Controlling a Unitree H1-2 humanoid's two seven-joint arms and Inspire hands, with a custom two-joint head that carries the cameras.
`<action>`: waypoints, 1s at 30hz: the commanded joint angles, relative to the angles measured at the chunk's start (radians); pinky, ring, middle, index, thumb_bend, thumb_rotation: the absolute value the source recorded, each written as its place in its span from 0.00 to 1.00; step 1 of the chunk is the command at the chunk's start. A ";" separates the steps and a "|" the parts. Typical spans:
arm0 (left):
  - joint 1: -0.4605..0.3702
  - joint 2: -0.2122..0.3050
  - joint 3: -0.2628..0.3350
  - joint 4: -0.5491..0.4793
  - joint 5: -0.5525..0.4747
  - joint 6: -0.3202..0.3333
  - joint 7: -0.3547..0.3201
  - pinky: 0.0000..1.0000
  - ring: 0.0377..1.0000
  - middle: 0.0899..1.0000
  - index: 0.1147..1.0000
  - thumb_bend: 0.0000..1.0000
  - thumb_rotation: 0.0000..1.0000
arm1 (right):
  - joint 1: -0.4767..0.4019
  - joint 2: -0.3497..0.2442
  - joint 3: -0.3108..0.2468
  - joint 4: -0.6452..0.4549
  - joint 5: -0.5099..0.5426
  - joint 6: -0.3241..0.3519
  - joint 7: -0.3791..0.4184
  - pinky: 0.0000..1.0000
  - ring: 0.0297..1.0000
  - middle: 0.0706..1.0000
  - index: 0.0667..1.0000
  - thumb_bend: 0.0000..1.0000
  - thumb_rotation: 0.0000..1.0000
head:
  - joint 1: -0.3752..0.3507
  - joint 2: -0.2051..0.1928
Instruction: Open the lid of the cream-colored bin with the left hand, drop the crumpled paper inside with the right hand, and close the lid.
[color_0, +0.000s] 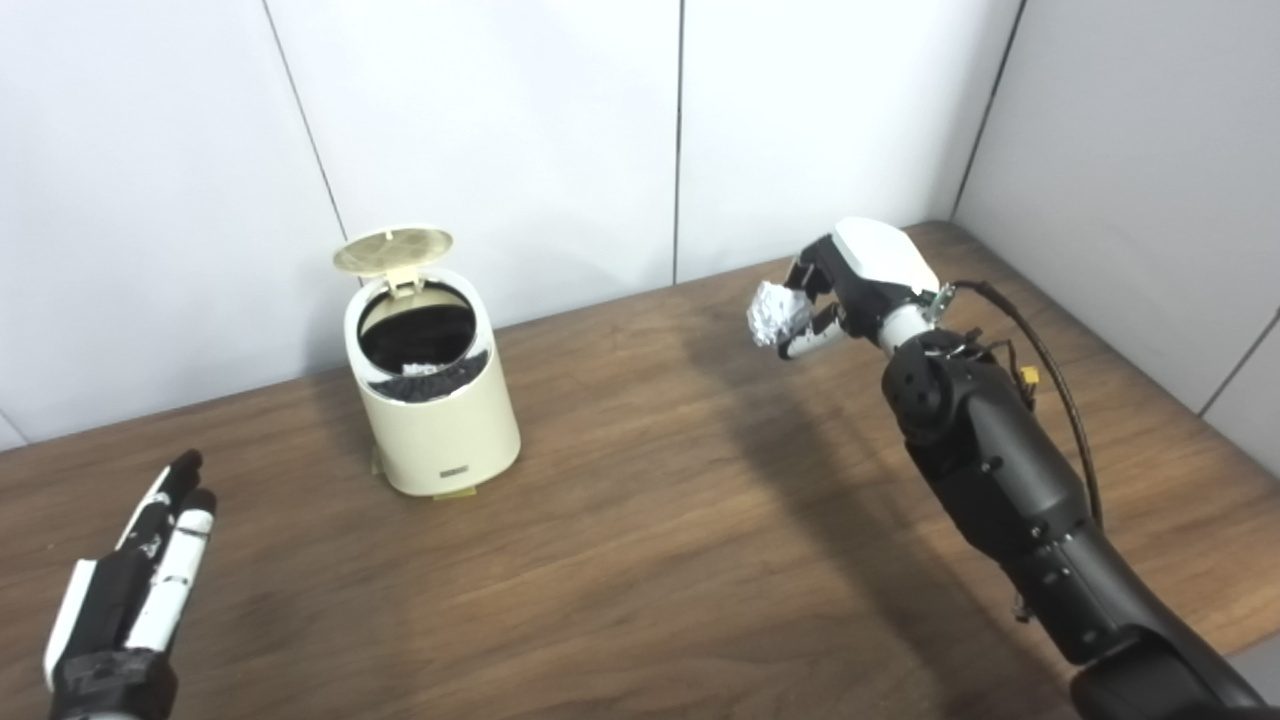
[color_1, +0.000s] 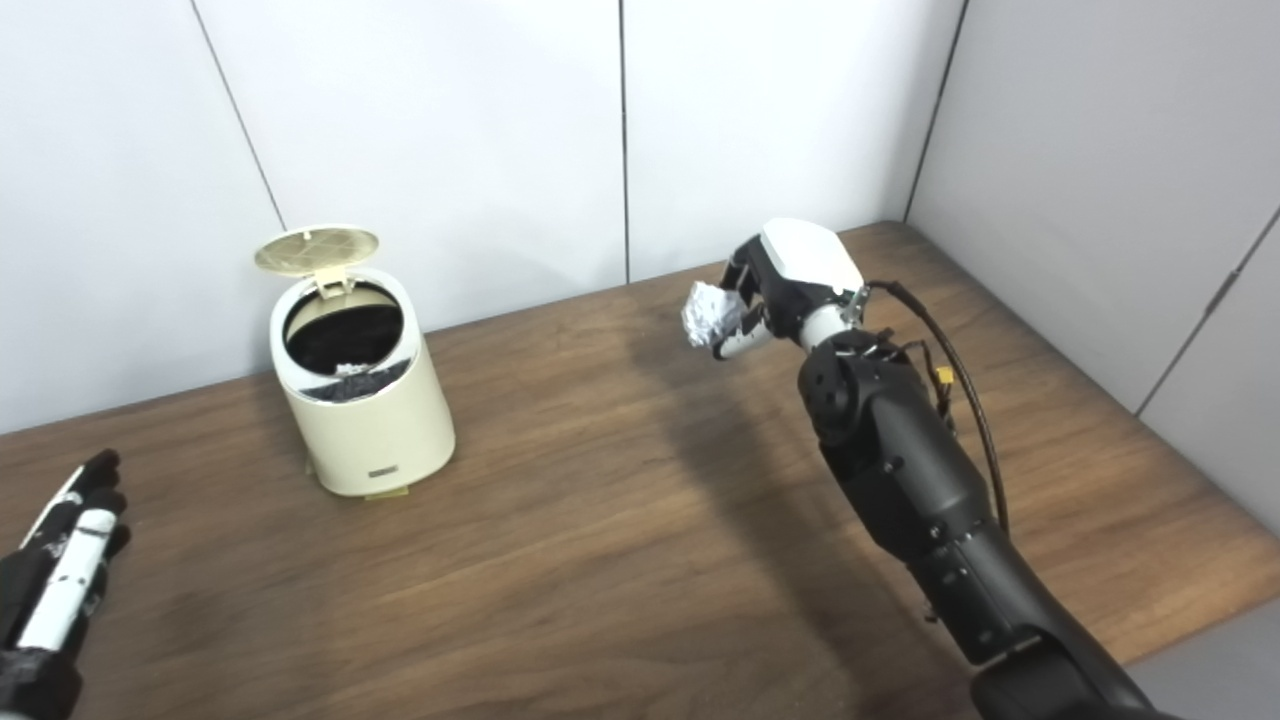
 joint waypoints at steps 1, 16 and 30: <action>-0.014 0.006 -0.001 0.006 0.005 -0.060 0.005 1.00 1.00 0.98 1.00 0.41 0.67 | -0.029 -0.010 0.011 -0.065 -0.005 -0.023 -0.019 0.84 0.58 0.46 0.44 0.53 0.00 | 0.000 0.001; 0.027 -0.030 -0.028 0.032 0.020 -0.104 0.012 1.00 1.00 0.98 1.00 0.48 0.66 | -0.098 0.146 0.132 -0.224 -0.071 -0.034 -0.004 1.00 0.58 0.41 0.48 0.53 0.00 | 0.179 -0.057; 0.050 -0.049 -0.068 0.060 0.099 -0.164 0.038 1.00 1.00 0.96 0.98 0.54 0.73 | -0.191 0.254 0.153 -0.153 -0.067 -0.039 -0.025 0.97 0.53 0.40 0.48 0.53 0.00 | 0.260 -0.085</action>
